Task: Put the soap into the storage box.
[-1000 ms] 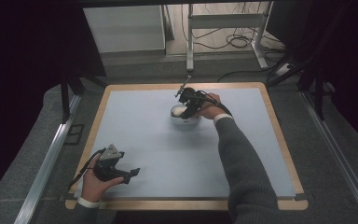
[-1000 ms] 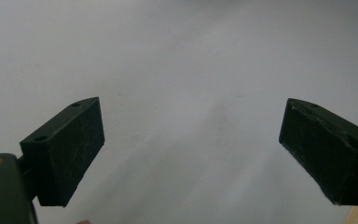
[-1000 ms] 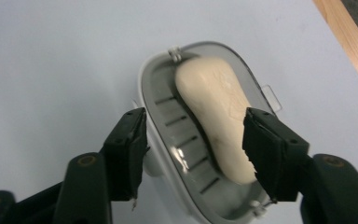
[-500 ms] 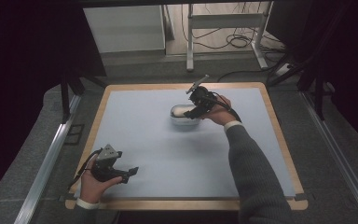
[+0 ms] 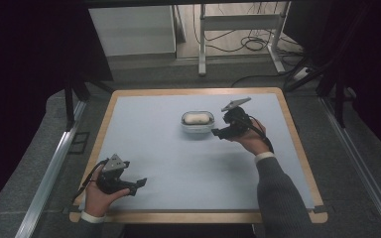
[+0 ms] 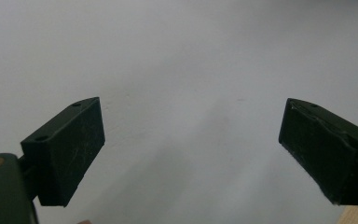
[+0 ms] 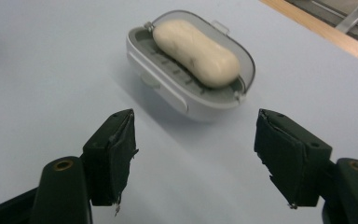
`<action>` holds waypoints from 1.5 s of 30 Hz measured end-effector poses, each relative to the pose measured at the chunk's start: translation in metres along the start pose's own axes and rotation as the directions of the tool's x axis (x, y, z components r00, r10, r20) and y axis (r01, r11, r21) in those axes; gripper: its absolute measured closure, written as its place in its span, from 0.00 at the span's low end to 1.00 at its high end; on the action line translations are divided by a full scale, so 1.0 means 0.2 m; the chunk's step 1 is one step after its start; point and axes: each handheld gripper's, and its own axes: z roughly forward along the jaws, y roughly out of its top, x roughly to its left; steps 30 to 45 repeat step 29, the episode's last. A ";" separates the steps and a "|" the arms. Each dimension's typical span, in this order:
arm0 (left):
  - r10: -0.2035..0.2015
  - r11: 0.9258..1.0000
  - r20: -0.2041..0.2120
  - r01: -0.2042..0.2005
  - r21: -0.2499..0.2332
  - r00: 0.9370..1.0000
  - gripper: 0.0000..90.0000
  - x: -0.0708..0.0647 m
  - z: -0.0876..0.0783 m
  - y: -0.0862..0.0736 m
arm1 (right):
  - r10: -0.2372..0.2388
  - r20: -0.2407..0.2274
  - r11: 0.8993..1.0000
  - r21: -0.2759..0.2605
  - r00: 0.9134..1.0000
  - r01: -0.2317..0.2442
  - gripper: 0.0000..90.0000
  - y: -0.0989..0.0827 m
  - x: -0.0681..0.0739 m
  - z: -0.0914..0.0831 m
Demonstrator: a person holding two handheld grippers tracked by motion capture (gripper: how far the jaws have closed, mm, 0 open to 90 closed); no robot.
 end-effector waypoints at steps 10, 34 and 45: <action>0.009 1.000 0.000 -0.009 0.010 1.000 0.08 0.00 0.02 0.00 | 0.075 0.040 0.996 -0.054 0.996 -0.073 0.31 -0.34 0.00 -0.12; 0.022 1.000 -0.003 -0.022 0.022 1.000 0.08 0.00 0.05 0.00 | 0.126 0.056 0.985 -0.125 0.990 -0.119 0.27 -0.57 0.05 -0.20; 0.022 1.000 -0.003 -0.022 0.022 1.000 0.08 0.00 0.05 0.00 | 0.126 0.056 0.985 -0.125 0.990 -0.119 0.27 -0.57 0.05 -0.20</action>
